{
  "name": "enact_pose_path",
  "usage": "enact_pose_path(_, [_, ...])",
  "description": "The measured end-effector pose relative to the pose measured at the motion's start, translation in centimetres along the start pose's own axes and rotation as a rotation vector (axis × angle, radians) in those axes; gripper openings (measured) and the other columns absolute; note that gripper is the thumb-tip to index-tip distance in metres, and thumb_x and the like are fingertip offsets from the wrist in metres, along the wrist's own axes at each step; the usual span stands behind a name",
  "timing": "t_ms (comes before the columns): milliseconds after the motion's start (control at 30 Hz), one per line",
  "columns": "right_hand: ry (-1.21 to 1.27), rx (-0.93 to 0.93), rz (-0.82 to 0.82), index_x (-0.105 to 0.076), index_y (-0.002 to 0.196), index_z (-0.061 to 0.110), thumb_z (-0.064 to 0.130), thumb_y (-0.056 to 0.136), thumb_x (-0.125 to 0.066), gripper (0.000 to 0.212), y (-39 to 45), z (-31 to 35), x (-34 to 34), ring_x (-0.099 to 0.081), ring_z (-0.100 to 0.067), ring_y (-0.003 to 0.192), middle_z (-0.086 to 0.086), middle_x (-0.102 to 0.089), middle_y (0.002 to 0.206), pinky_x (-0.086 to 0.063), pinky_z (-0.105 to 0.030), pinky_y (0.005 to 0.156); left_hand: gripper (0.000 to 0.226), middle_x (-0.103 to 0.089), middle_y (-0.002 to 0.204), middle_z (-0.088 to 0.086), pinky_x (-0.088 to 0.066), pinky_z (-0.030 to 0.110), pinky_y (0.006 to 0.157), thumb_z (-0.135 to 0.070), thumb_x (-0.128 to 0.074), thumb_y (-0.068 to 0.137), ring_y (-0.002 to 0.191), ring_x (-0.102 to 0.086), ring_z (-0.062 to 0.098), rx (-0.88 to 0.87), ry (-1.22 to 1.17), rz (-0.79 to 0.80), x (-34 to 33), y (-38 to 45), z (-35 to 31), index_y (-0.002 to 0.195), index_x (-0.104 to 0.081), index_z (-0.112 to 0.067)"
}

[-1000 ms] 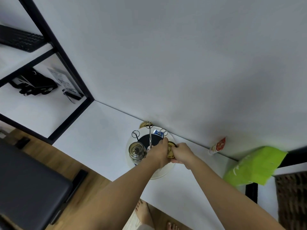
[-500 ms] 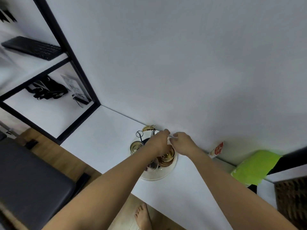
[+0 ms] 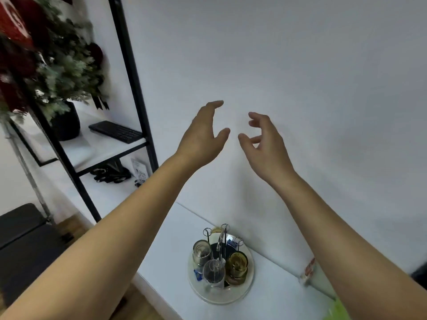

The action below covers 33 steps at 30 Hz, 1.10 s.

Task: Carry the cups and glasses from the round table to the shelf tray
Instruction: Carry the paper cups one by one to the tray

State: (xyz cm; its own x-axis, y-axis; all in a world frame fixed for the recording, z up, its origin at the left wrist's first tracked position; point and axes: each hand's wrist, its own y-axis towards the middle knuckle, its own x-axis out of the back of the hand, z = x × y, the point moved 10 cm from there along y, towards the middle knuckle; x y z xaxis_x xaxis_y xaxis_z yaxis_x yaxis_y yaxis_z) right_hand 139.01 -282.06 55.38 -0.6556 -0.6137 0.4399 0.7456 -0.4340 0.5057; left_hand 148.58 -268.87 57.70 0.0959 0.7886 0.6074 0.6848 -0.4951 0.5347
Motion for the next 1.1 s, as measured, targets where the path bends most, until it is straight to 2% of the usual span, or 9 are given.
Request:
enact_pose_path(233, [0.119,0.089,0.084,-0.043,0.14,0.032,0.033,0.097,-0.058,0.046,-2.0,5.1,-2.8,-0.062,-0.012,0.103,0.013,-0.051,0.131,-0.045,-0.019,0.073,0.06,-0.035,0.159,-0.007,-0.025,0.021,0.111,-0.014,-0.055,0.1,0.148,-0.03,0.01,0.036,0.136,-0.104,5.5,-5.6,1.1,0.154,-0.032,-0.023])
enact_pose_path(333, [0.179,0.118,0.171,-0.045,0.139,0.031,0.032,0.097,-0.059,0.045,-3.8,7.4,-6.0,-0.062,-0.01,0.099,0.011,-0.053,0.131,-0.044,-0.018,0.074,0.06,-0.037,0.158,-0.007,-0.032,0.029,0.116,-0.014,-0.056,0.099,0.144,-0.036,0.013,0.108,0.184,-0.153,9.0,-9.4,2.9,0.153,-0.033,-0.023])
enact_pose_path(400, [0.217,0.16,0.229,-0.046,0.138,0.03,0.031,0.097,-0.06,0.044,-5.1,9.6,-8.3,-0.062,-0.004,0.095,0.011,-0.053,0.13,-0.045,-0.017,0.074,0.06,-0.038,0.156,-0.009,-0.039,0.035,0.112,-0.016,-0.058,0.098,0.138,-0.042,0.014,0.162,0.216,-0.194,12.0,-11.9,3.9,0.152,-0.033,-0.025])
enact_pose_path(500, [0.294,0.258,0.355,-0.048,0.137,0.027,0.026,0.097,-0.061,0.042,-8.0,15.2,-12.8,-0.06,0.007,0.084,0.008,-0.053,0.129,-0.042,-0.005,0.071,0.06,-0.038,0.155,-0.009,-0.045,0.036,0.105,-0.019,-0.058,0.098,0.133,-0.048,0.019,0.239,0.297,-0.271,17.8,-17.0,4.4,0.152,-0.033,-0.027])
enact_pose_path(600, [0.406,0.346,0.485,-0.05,0.136,0.024,0.025,0.097,-0.062,0.041,-12.4,22.2,-17.3,-0.059,0.005,0.08,0.006,-0.053,0.13,-0.044,-0.006,0.073,0.06,-0.039,0.154,-0.007,-0.041,0.034,0.108,-0.018,-0.058,0.098,0.141,-0.038,0.014,0.321,0.411,-0.346,24.2,-23.9,4.0,0.151,-0.033,-0.025])
enact_pose_path(733, [0.559,0.472,0.679,-0.052,0.135,0.021,0.025,0.098,-0.062,0.039,-23.1,32.8,-22.3,-0.058,0.004,0.084,0.005,-0.054,0.129,-0.043,-0.003,0.072,0.062,-0.041,0.152,-0.005,-0.041,0.033,0.11,-0.013,-0.057,0.094,0.139,-0.04,0.013,0.509,0.561,-0.496,33.8,-37.9,1.4,0.151,-0.034,-0.024])
enact_pose_path(867, [0.717,0.581,0.927,-0.051,0.132,0.022,0.024,0.098,-0.061,0.036,-40.3,43.1,-23.5,-0.056,0.006,0.08,0.007,-0.053,0.127,-0.042,-0.002,0.07,0.064,-0.049,0.144,0.0,-0.045,0.037,0.106,-0.012,-0.056,0.09,0.131,-0.049,0.018,0.762,0.71,-0.669,41.9,-56.9,-5.3,0.15,-0.037,-0.025])
enact_pose_path(967, [0.833,0.652,1.1,-0.051,0.133,0.025,0.026,0.098,-0.06,0.036,-53.5,49.2,-21.2,-0.059,0.004,0.083,0.008,-0.053,0.129,-0.042,-0.003,0.072,0.064,-0.046,0.147,-0.003,-0.037,0.026,0.108,-0.013,-0.058,0.091,0.135,-0.045,0.014,0.928,0.806,-0.782,45.1,-70.4,-12.4,0.15,-0.036,-0.025])
enact_pose_path(1100, [0.993,0.688,1.276,-0.051,0.133,0.024,0.026,0.098,-0.061,0.037,-69.8,55.7,-15.7,-0.06,-0.002,0.097,0.006,-0.054,0.127,-0.045,-0.007,0.075,0.066,-0.046,0.143,-0.009,-0.044,0.031,0.105,-0.014,-0.061,0.092,0.124,-0.049,0.008,1.061,0.927,-0.892,46.0,-85.5,-23.7,0.15,-0.034,-0.028])
